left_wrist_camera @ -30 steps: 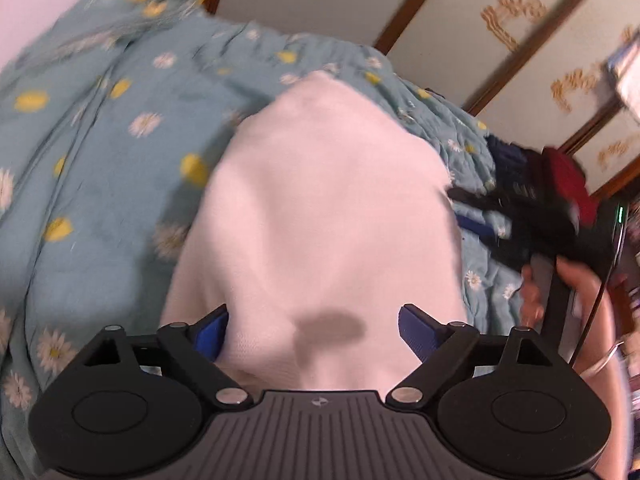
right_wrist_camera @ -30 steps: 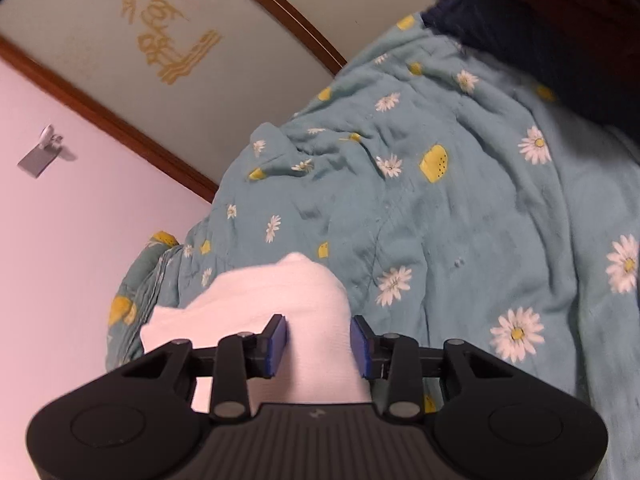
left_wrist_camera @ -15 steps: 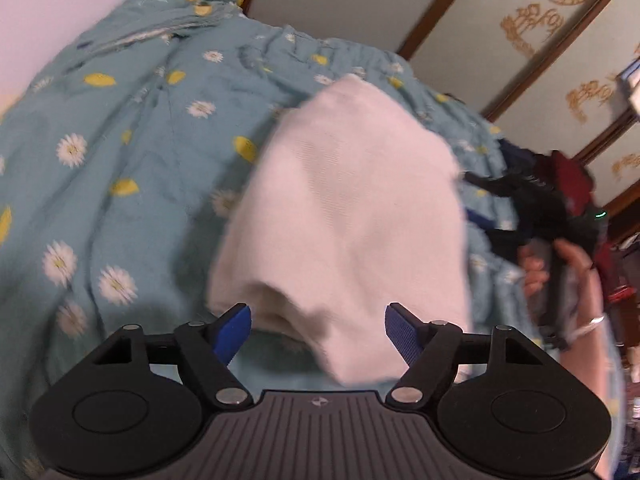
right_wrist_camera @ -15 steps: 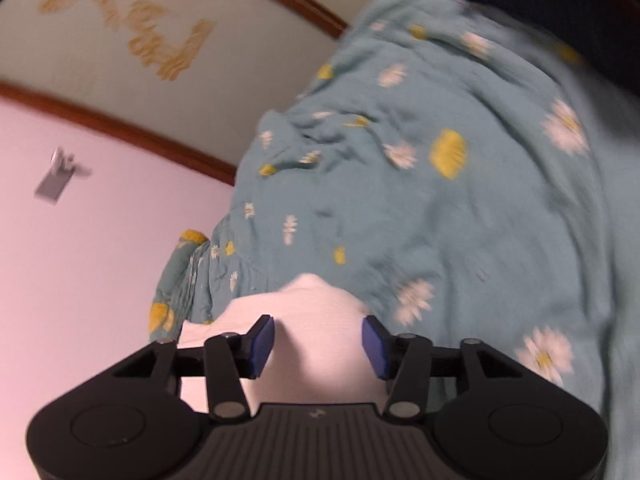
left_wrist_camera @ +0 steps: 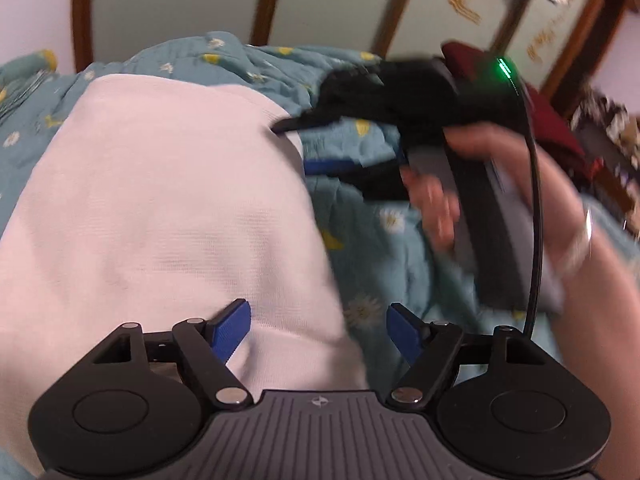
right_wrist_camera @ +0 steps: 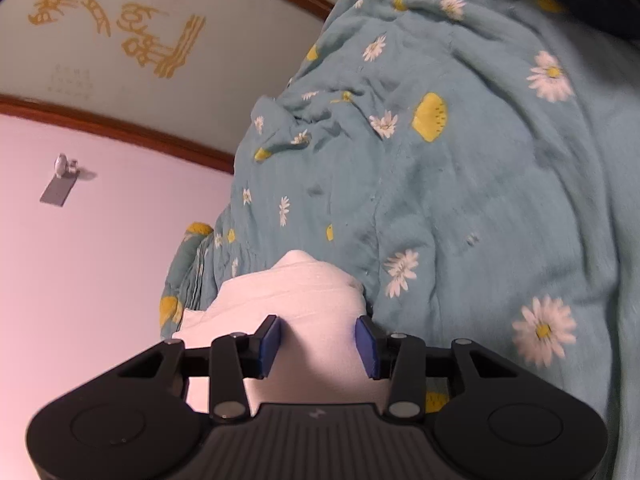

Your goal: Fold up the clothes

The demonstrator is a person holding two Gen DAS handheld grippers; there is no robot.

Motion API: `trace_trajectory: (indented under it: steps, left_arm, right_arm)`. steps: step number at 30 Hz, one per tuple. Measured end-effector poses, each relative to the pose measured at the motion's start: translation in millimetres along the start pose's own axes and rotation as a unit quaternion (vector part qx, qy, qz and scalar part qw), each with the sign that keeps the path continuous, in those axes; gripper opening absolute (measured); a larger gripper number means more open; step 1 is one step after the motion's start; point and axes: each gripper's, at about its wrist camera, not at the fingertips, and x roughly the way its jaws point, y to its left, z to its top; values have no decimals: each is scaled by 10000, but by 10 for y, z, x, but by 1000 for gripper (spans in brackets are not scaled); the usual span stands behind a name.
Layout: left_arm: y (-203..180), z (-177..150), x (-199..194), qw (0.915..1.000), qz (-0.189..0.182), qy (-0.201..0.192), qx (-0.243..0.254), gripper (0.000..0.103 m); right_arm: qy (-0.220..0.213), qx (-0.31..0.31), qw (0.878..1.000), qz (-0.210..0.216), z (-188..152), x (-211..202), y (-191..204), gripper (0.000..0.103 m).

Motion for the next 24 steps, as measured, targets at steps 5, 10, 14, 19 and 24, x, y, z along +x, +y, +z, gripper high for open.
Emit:
trace_trajectory:
  steps: [5, 10, 14, 19, 24]
  left_arm:
    - [-26, -9, -10, 9999, -1, 38, 137, 73]
    - [210, 44, -134, 9971, -599, -80, -465, 75]
    - [417, 110, -334, 9860, -1175, -6, -1186, 75]
    - [978, 95, -814, 9403, -1894, -276, -2815, 79]
    - [1565, 66, -1263, 9403, -1309, -683, -3067, 87]
  right_arm:
    - [190, -230, 9995, -132, 160, 371, 57, 42]
    - [-128, -341, 9991, -226, 148, 242, 144, 43]
    - [-624, -207, 9978, 56, 101, -334, 205, 44]
    - [-705, -832, 9938, -208, -184, -877, 502, 75]
    - [-217, -1132, 9930, -238, -705, -1000, 517, 79]
